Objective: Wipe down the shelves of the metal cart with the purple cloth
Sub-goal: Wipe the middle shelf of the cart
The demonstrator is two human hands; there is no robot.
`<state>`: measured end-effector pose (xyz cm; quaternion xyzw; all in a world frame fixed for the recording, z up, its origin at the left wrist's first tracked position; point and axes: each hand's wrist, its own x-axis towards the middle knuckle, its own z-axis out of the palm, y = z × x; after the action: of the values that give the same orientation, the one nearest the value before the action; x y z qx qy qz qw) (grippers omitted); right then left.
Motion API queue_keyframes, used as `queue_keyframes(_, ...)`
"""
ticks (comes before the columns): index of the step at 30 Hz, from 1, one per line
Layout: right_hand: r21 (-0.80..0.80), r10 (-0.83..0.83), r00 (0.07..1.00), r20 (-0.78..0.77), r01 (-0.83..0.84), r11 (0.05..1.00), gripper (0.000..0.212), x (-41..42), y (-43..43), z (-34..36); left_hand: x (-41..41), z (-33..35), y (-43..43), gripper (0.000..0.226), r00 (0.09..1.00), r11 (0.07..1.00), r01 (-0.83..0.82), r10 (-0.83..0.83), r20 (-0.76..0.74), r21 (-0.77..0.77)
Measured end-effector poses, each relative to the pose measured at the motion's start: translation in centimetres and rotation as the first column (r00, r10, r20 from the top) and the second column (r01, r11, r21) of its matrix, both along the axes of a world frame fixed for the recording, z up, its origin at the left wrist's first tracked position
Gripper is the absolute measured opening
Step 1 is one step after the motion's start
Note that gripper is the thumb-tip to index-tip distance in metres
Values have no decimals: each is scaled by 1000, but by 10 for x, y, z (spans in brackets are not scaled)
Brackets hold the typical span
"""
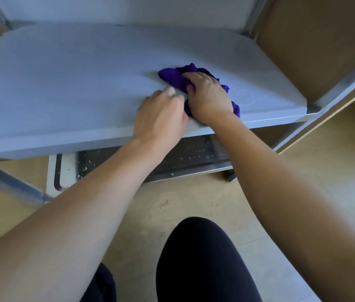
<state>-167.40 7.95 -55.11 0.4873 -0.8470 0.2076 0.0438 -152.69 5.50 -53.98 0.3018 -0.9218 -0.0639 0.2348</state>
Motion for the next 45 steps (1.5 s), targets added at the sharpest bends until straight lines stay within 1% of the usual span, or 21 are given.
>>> queue_keyframes(4, 18, 6, 1000, 25, -7, 1000, 41, -3, 2, 4, -4, -3, 12, 20, 999, 1000, 1, -1, 35, 18)
queue_keyframes(9, 8, 33, 999, 33, -33, 999, 40, -5, 1, 4, 7, -19, -1, 30, 994, 995, 101, -102, -49, -15)
queue_keyframes(12, 16, 46, 998, 44, -47, 999, 40, -15, 7, 5, 3, -13, 1, 30, 994, 993, 113, -113, -14, 15)
queue_keyframes(16, 50, 0, 998, 56, -2, 999, 40, -40, 25, 9, -13, -2, 4, 26, 992, 993, 71, -61, 115, -91)
queue_keyframes(18, 56, -32, 998, 51, 29, 998, 40, -50, 34, 11, -23, -1, 1, 29, 991, 994, 64, -53, 123, -89)
queue_keyframes(23, 66, -21, 999, 33, 19, 998, 40, -61, 40, 11, -41, -9, -3, 30, 991, 994, 104, -100, 89, -40)
queue_keyframes(26, 73, -88, 996, 34, 86, 994, 40, -83, 54, 14, -40, -13, -5, 28, 993, 994, 109, -108, 37, -27)
queue_keyframes(30, 106, -269, 961, 62, 262, 959, 41, -126, 82, 17, -41, -18, -5, 25, 994, 993, 108, -107, 11, -49)
queue_keyframes(34, 116, -326, 942, 85, 315, 942, 44, -139, 82, 15, -43, -21, -2, 20, 995, 992, 96, -96, 6, -80)
queue_keyframes(36, 95, -298, 951, 88, 290, 952, 45, -125, 68, 11, -43, -22, -2, 19, 995, 991, 97, -96, 14, -96)
queue_keyframes(39, 89, -130, 990, 63, 124, 988, 46, -84, 37, 2, -44, -21, -2, 18, 996, 990, 88, -87, 14, -106)
queue_keyframes(41, 73, -41, 997, 59, 37, 997, 46, -61, 21, -2, -44, -20, -1, 17, 997, 992, 80, -78, 17, -102)
queue_keyframes(43, 57, -43, 998, 55, 39, 998, 45, -55, 16, 0, -44, -20, -1, 19, 997, 992, 77, -76, 15, -95)
queue_keyframes(45, 74, -77, 996, 40, 74, 995, 44, -63, 23, 5, -44, -20, -2, 20, 997, 993, 80, -80, 0, -87)
